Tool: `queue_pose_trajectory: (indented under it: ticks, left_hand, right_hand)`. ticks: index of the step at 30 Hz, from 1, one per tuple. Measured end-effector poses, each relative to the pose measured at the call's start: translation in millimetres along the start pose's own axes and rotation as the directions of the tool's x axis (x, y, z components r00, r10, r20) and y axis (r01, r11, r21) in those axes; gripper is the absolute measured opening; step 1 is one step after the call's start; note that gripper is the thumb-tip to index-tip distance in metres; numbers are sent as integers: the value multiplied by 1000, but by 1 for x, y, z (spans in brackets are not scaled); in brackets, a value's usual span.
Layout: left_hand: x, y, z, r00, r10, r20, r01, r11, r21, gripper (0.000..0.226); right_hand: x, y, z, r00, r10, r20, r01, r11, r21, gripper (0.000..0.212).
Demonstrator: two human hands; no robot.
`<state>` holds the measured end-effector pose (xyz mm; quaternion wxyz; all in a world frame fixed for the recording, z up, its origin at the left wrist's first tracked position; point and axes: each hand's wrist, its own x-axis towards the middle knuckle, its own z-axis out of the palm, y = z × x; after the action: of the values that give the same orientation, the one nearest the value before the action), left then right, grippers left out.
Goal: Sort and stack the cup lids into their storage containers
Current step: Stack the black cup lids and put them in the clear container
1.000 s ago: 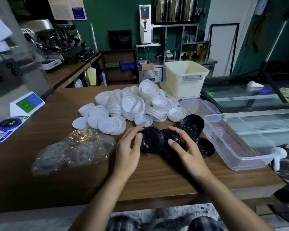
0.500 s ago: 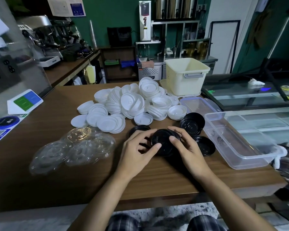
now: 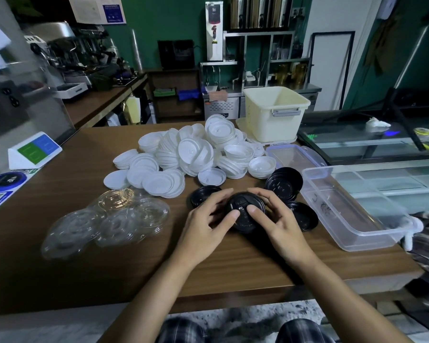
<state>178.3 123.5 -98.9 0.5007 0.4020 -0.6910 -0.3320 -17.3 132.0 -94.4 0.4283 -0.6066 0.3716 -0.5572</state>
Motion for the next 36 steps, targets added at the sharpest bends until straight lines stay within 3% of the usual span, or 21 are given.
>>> queue_pose_trajectory:
  ticks: [4, 9, 12, 16, 20, 24, 30, 36]
  left_hand:
    - [1, 1, -1, 993, -111, -29, 107, 988, -114, 43]
    - [0, 1, -3, 994, -74, -77, 67, 994, -89, 40]
    - [0, 4, -2, 994, 8, -108, -3, 999, 51, 35]
    - [4, -5, -17, 936, 180, -302, -61, 929, 365, 26]
    - [3, -21, -24, 968, 109, -225, 25, 854, 519, 29]
    - [5, -23, -21, 975, 139, -174, -10, 807, 590, 29]
    - [7, -21, -24, 960, 170, -221, -40, 868, 495, 27]
    - [6, -15, -21, 931, -2, -364, 57, 988, 141, 33]
  right_hand:
    - [-3, -3, -2, 1000, 17, 6, -17, 1000, 21, 37]
    - [-3, -7, -1, 998, 44, 34, -44, 999, -15, 49]
    - [-3, -7, -1, 1000, 29, -10, -29, 999, -15, 44]
    - [-1, -5, 0, 994, 36, -104, -35, 999, 9, 43]
    - [-1, -3, 1, 993, 45, -105, -46, 999, -3, 42]
    - [0, -2, 0, 993, 57, -101, -59, 998, -14, 42]
    - [1, -1, 0, 990, 72, -125, -76, 997, -26, 41]
    - [-1, 1, -1, 985, 87, -150, -88, 996, 1, 38]
